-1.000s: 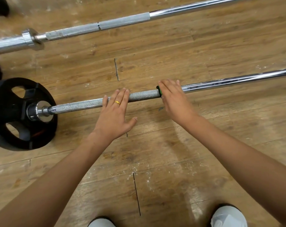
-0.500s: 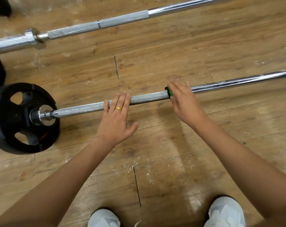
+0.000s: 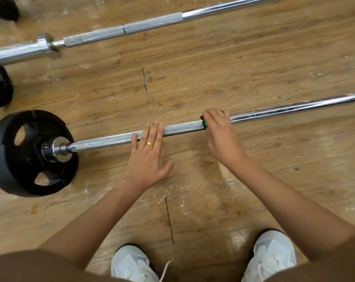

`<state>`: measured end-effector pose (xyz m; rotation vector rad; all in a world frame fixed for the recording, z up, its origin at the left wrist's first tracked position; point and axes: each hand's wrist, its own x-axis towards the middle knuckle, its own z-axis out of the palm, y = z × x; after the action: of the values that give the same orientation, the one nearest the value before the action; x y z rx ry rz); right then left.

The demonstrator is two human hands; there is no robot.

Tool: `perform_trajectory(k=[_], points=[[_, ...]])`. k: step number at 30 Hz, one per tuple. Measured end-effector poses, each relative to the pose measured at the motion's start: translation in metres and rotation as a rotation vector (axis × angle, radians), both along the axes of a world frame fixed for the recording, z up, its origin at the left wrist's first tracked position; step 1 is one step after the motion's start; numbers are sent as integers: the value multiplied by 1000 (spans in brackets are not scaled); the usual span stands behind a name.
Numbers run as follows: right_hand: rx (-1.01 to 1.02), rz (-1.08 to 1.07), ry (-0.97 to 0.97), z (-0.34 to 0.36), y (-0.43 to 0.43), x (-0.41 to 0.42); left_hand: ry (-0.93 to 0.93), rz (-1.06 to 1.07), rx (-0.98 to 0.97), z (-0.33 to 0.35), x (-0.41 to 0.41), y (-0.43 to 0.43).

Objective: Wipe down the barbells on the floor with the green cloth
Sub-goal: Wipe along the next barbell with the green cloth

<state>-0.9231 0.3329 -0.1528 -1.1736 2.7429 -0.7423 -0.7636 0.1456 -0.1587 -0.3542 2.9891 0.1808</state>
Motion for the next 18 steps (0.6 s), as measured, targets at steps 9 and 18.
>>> perform_trajectory(k=[9, 18], points=[[27, 5, -4, -2, 22, 7, -7, 14, 30, 1, 23, 18], [53, 127, 36, -2, 32, 31, -10, 2, 61, -1, 49, 34]])
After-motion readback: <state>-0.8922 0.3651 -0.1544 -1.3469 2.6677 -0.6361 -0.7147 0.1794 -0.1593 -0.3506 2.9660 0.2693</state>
